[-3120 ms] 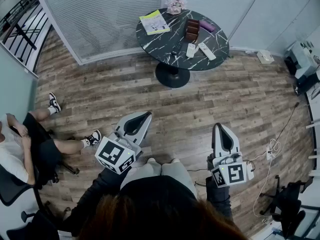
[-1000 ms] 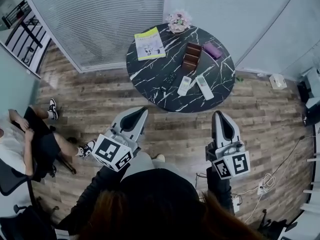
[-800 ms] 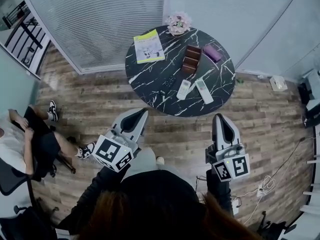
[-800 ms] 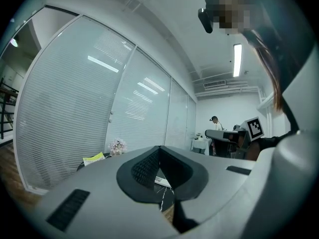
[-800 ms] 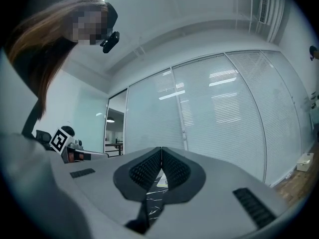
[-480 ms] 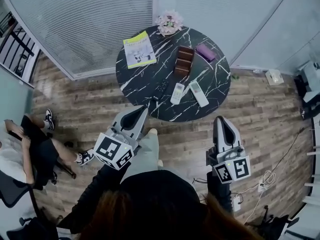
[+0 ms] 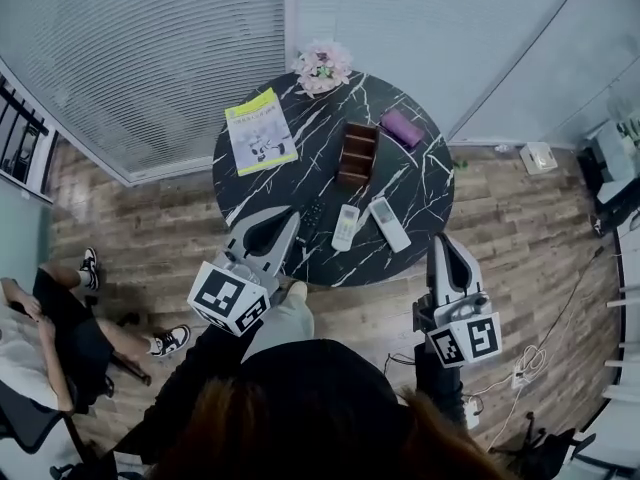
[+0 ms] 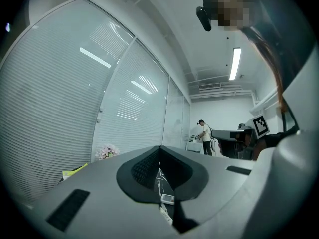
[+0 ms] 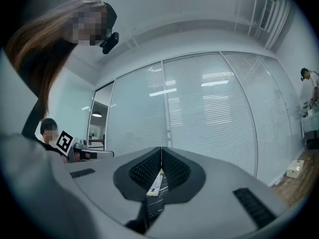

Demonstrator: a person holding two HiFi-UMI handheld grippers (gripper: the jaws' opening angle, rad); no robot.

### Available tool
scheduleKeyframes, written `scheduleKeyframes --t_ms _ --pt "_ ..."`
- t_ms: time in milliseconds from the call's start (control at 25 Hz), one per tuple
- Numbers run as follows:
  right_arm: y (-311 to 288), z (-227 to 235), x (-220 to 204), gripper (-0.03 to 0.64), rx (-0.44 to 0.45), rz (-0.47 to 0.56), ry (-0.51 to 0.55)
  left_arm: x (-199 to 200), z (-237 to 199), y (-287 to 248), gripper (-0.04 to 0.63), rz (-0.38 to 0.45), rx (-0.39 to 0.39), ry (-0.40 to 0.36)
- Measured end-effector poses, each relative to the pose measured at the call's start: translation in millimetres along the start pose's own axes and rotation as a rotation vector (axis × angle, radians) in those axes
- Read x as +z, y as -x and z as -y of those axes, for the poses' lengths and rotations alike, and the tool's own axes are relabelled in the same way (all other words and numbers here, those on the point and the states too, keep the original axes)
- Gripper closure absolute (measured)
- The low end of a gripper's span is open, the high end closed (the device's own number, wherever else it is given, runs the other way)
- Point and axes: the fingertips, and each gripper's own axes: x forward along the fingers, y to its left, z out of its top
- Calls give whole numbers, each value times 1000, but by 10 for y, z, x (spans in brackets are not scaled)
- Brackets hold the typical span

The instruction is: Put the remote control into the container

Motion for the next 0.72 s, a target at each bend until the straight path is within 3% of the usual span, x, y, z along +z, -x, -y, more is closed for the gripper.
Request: scheduleKeyframes --t_ms 720 --pt "-1218 367 -116 600 -43 -21 -16 -48 -1012 -877 586 -40 -59 0"
